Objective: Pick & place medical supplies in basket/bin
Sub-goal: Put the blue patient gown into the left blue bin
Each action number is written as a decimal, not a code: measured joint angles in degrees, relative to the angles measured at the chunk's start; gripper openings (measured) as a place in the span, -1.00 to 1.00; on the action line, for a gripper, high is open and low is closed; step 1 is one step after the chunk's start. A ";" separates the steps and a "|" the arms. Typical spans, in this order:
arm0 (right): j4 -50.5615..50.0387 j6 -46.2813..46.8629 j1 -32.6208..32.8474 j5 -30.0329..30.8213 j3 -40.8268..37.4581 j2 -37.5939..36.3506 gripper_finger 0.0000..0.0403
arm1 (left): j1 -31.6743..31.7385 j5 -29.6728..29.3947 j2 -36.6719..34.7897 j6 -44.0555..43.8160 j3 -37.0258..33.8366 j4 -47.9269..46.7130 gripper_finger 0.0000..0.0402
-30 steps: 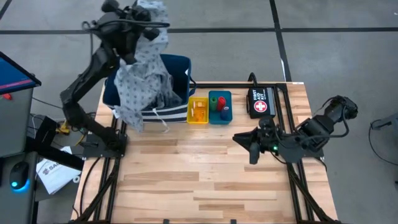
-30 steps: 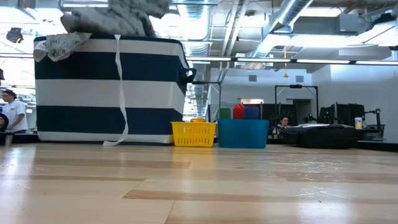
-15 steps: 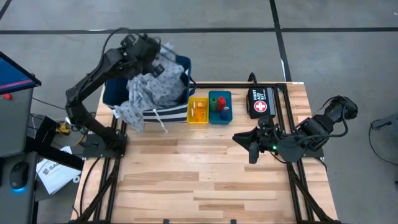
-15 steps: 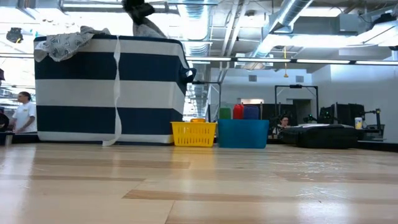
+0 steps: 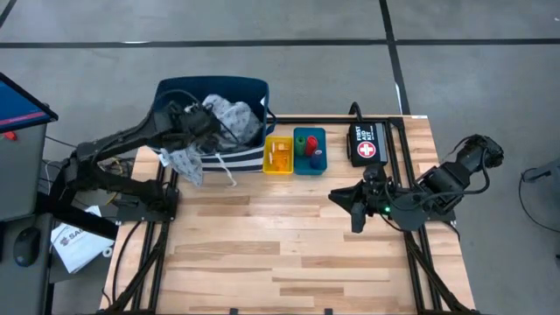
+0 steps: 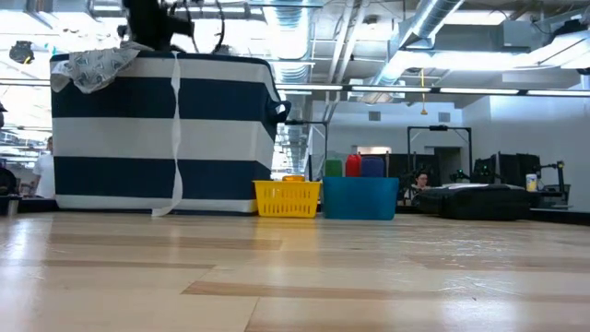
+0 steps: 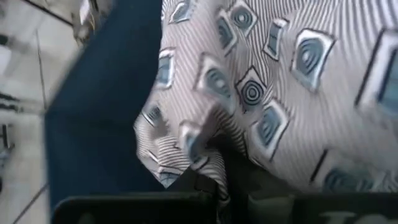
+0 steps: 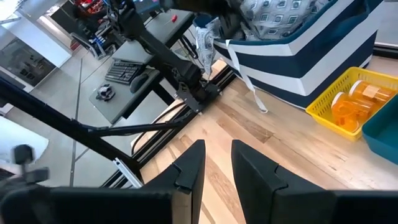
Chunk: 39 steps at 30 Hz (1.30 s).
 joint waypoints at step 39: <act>-0.87 4.93 -0.92 0.05 0.00 0.02 -0.62 | 24.94 10.13 11.94 14.38 -7.92 19.72 -1.00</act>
